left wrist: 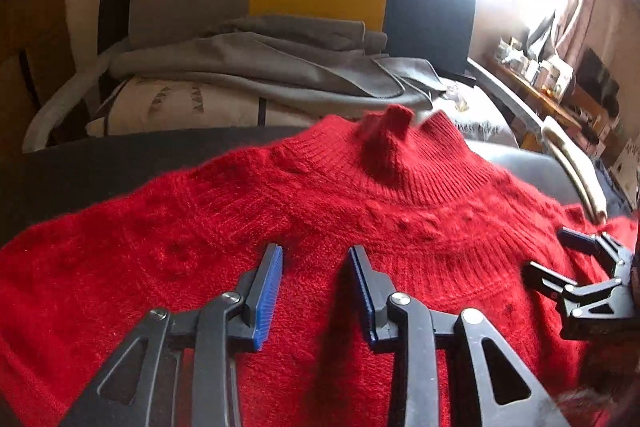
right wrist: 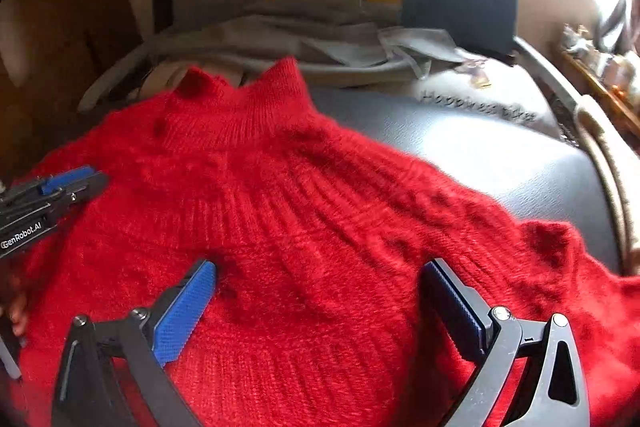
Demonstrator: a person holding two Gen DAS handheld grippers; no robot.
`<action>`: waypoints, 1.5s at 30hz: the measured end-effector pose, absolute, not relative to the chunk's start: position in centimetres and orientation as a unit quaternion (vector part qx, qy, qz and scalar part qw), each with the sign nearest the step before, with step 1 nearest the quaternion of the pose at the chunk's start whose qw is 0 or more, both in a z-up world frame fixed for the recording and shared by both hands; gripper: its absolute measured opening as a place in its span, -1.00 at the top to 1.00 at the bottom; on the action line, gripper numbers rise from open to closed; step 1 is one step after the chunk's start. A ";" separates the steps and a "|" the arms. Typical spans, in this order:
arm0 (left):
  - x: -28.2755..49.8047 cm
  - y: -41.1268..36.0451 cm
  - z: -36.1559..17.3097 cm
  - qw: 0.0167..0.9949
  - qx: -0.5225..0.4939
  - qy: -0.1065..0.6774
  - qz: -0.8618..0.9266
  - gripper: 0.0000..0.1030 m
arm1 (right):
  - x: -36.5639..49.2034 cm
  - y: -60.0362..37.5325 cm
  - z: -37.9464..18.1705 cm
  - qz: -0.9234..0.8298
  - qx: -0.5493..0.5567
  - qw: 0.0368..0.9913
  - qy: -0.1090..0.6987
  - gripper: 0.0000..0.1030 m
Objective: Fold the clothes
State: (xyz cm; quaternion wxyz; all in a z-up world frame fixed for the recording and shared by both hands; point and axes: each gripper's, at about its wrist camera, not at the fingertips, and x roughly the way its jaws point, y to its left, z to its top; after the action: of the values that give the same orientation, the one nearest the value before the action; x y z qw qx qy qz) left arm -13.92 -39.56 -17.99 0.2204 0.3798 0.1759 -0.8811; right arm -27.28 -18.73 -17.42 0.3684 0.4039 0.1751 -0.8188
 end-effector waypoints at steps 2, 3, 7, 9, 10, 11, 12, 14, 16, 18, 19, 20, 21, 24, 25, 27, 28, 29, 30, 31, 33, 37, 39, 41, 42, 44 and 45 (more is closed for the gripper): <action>-14.7 -39.6 -18.0 0.221 0.381 0.171 -0.882 0.32 | -28.4 -18.4 -17.5 -0.823 0.404 0.362 0.172 -1.00; -15.1 -39.5 -17.9 0.221 0.382 0.167 -0.882 0.32 | -29.0 -18.2 -17.5 -0.823 0.405 0.361 0.167 -1.00; -15.4 -39.5 -17.6 0.219 0.382 0.167 -0.882 0.31 | -29.3 -18.0 -17.2 -0.829 0.395 0.359 0.169 -1.00; -14.1 -39.7 -16.9 0.207 0.380 0.188 -0.882 0.32 | -29.0 -17.8 -17.1 -0.832 0.388 0.358 0.170 -1.00; -13.0 -39.6 -16.4 0.206 0.377 0.186 -0.884 0.32 | -28.9 -17.8 -17.0 -0.833 0.386 0.358 0.170 -1.00; -11.3 -39.3 -15.6 0.206 0.371 0.172 -0.889 0.32 | -28.8 -17.8 -16.9 -0.833 0.386 0.357 0.172 -1.00; -9.1 -38.9 -14.7 0.205 0.368 0.142 -0.896 0.32 | -28.8 -17.8 -16.9 -0.833 0.386 0.357 0.171 -1.00; -5.8 -38.6 -13.9 0.199 0.372 0.100 -0.901 0.30 | -28.9 -17.9 -17.0 -0.833 0.386 0.357 0.171 -1.00; -1.2 -39.1 -13.7 0.198 0.401 0.088 -0.890 0.20 | -29.2 -18.0 -17.1 -0.833 0.386 0.358 0.171 -1.00; 2.1 -40.7 -14.3 0.189 0.430 0.137 -0.872 0.20 | -29.5 -18.1 -17.2 -0.833 0.386 0.358 0.172 -1.00; 3.8 -41.8 -14.6 0.183 0.442 0.172 -0.861 0.20 | -29.5 -18.2 -17.2 -0.833 0.386 0.357 0.172 -1.00; 4.9 -42.7 -14.7 0.188 0.440 0.202 -0.854 0.20 | -29.6 -18.2 -17.2 -0.833 0.386 0.357 0.173 -1.00; 6.0 -43.6 -14.9 0.192 0.438 0.231 -0.847 0.19 | -29.6 -18.2 -17.2 -0.833 0.386 0.358 0.172 -1.00; 8.1 -45.1 -14.8 0.213 0.429 0.261 -0.838 0.06 | -29.5 -18.2 -17.2 -0.832 0.387 0.358 0.171 -1.00; 7.8 -44.7 -14.6 0.214 0.429 0.244 -0.843 0.01 | -29.5 -18.2 -17.2 -0.833 0.387 0.358 0.172 -1.00; 6.2 -43.2 -14.5 0.197 0.445 0.196 -0.851 -0.15 | -29.4 -18.2 -17.1 -0.833 0.386 0.357 0.172 -1.00; 5.0 -42.4 -14.8 0.188 0.458 0.169 -0.852 -0.17 | -29.4 -18.2 -17.2 -0.833 0.387 0.357 0.172 -1.00; 3.9 -41.8 -15.3 0.189 0.472 0.146 -0.848 -0.17 | -29.4 -18.2 -17.2 -0.832 0.387 0.357 0.172 -1.00; 2.7 -41.3 -15.8 0.191 0.486 0.122 -0.844 -0.17 | -29.4 -18.2 -17.2 -0.833 0.387 0.357 0.172 -1.00; 1.9 -41.2 -16.5 0.202 0.499 0.110 -0.835 -0.17 | -29.4 -18.2 -17.2 -0.833 0.387 0.357 0.172 -1.00; 0.8 -41.5 -17.8 0.221 0.516 0.106 -0.821 -0.18 | -29.4 -18.2 -17.2 -0.833 0.387 0.358 0.170 -1.00; 2.1 -43.7 -17.7 0.221 0.487 0.203 -0.820 0.46 | -29.4 -18.2 -17.2 -0.833 0.387 0.357 0.171 -1.00; 4.2 -45.4 -16.8 0.218 0.459 0.264 -0.820 0.82 | -29.6 -18.3 -17.3 -0.833 0.387 0.356 0.170 -1.00; 6.0 -46.7 -16.0 0.230 0.446 0.284 -0.817 0.87 | -29.6 -18.3 -17.3 -0.833 0.387 0.356 0.171 -1.00; 6.8 -47.3 -15.5 0.253 0.447 0.273 -0.813 0.90 | -29.6 -18.4 -17.3 -0.833 0.387 0.355 0.171 -1.00; 8.9 -48.7 -13.7 0.272 0.418 0.292 -0.817 0.91 | -29.5 -18.4 -17.3 -0.834 0.386 0.354 0.173 -1.00; 9.8 -48.9 -12.4 0.278 0.399 0.296 -0.822 0.91 | -29.5 -18.4 -17.3 -0.834 0.386 0.354 0.173 -1.00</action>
State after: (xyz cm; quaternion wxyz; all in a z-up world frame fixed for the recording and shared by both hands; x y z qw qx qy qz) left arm 9.75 -48.93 -12.44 0.2780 0.3994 0.2958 -0.8220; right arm -29.51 -18.43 -17.27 0.3541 0.3861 0.1732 -0.8340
